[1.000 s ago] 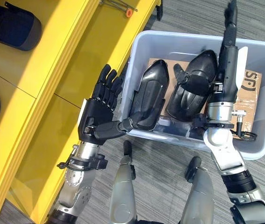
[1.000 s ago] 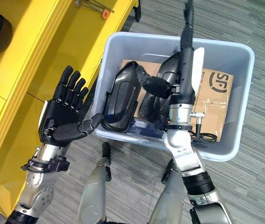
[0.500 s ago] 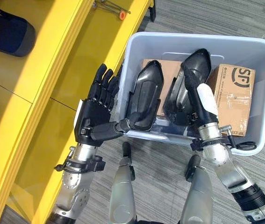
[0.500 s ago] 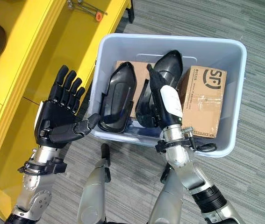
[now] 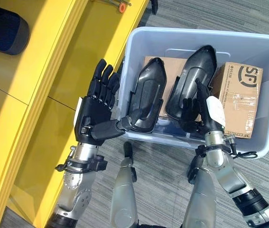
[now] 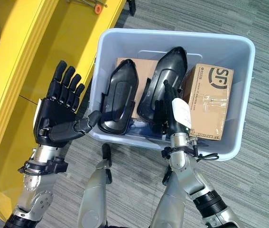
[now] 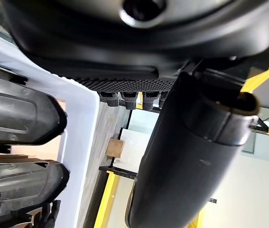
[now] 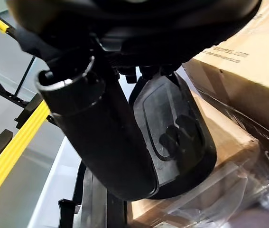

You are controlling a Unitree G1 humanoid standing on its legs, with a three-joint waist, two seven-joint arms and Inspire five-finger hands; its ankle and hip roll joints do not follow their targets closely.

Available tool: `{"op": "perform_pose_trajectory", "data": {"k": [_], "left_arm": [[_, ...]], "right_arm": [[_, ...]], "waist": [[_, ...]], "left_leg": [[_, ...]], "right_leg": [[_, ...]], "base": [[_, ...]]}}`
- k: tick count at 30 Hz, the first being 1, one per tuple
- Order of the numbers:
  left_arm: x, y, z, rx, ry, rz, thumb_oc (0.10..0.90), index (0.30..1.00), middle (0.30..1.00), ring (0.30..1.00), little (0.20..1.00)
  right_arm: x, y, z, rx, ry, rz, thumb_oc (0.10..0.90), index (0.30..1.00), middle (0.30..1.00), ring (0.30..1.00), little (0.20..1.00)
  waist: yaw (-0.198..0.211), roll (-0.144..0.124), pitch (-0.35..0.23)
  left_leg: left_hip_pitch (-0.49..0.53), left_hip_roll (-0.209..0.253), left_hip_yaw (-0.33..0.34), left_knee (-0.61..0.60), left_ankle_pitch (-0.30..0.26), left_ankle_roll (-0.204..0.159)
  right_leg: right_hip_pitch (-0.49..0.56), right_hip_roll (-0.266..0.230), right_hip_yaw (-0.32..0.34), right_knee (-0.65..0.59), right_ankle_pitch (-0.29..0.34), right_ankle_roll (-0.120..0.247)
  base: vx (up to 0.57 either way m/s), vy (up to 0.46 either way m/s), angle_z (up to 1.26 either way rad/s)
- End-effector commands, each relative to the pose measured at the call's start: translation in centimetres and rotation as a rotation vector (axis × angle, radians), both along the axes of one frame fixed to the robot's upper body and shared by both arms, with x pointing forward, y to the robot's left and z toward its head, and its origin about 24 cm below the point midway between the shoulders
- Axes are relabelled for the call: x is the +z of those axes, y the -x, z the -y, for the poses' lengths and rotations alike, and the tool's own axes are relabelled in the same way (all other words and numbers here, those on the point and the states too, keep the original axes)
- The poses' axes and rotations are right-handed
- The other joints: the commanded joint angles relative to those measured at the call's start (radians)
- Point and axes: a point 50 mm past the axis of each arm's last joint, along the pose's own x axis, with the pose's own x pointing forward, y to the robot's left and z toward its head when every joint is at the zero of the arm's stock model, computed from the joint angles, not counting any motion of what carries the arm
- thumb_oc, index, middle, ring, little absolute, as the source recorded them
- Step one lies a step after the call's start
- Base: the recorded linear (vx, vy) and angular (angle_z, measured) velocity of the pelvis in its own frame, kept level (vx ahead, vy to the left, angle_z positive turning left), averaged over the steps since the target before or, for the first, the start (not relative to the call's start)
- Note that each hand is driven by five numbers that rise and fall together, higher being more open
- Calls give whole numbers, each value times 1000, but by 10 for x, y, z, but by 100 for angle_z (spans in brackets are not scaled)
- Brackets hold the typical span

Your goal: Move parts from the plastic box to the shelf.

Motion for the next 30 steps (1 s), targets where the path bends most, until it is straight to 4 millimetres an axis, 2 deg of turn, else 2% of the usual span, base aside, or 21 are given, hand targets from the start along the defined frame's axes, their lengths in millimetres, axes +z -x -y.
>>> {"op": "perform_pose_trajectory", "data": {"k": [1,4,6,8,9,10,13,17,20,25,30], "left_arm": [[43,20,12,-157,-110,292,900,1000,1000,1000,1000],[37,26,17,-300,-176,307,900,1000,1000,1000,1000],[35,27,14,-305,-155,294,900,1000,1000,1000,1000],[34,29,3,-324,-34,300,900,1000,1000,1000,1000],[34,33,-3,-462,90,333,900,1000,1000,1000,1000],[33,35,-1,-542,82,349,900,1000,1000,1000,1000],[30,39,6,-621,19,338,900,1000,1000,1000,1000],[30,40,4,-640,74,337,900,1000,1000,1000,1000],[28,42,-2,-629,92,339,900,1000,1000,1000,1000],[30,42,-9,-610,200,354,900,1000,1000,1000,1000],[25,39,-5,-649,190,322,900,1000,1000,1000,1000]], "right_arm": [[59,1,-22,90,-41,360,900,1000,1000,1000,1000],[71,10,-20,125,-34,468,900,1000,1000,1000,1000],[75,13,-20,146,-9,480,900,1000,1000,1000,1000],[78,19,-23,182,1,507,900,1000,1000,1000,1000],[79,26,-23,208,-3,551,900,1000,1000,1000,1000],[79,27,-23,216,14,549,900,1000,1000,1000,1000],[78,25,-23,236,54,524,900,1000,1000,1000,1000],[77,23,-24,240,101,445,900,1000,1000,1000,1000],[68,23,-25,261,138,398,900,1000,1000,1000,1000],[63,20,-36,290,177,360,900,1000,1000,1000,1000],[55,13,-44,285,180,331,900,1000,1000,1000,1000]], "waist": [[4,-18,-14],[-10,-9,-14],[-17,-1,-14],[-26,11,-14],[-33,19,-14],[-37,22,-14],[-41,32,-14],[-47,39,-14],[-47,39,-14],[-29,35,-14],[-1,25,-14]], "left_leg": [[-19,-48,39,15,-83,81],[-8,-44,48,7,-81,73],[5,-42,55,-3,-79,70],[24,-37,72,-6,-83,72],[29,-37,79,1,-87,75],[32,-38,80,3,-91,75],[44,-33,88,-3,-85,73],[60,-33,97,-11,-83,74],[63,-36,97,-6,-89,75],[44,-37,84,2,-89,74],[19,-38,61,-1,-83,76]], "right_leg": [[20,56,-86,47,-59,-46],[20,65,-76,46,-61,-46],[21,70,-66,43,-62,-47],[26,66,-52,46,-69,-52],[21,60,-44,57,-74,-54],[20,60,-39,61,-75,-53],[22,63,-33,59,-67,-56],[27,59,-30,57,-68,-57],[28,50,-28,68,-77,-57],[18,46,-37,78,-81,-59],[12,44,-59,82,-80,-61]], "base": [[0,0,0],[2,50,-1],[18,150,-9],[16,198,-22],[7,133,-25],[10,110,-23],[3,67,-6],[7,75,-3],[6,22,-3],[-4,-19,1],[-24,-89,4]]}}
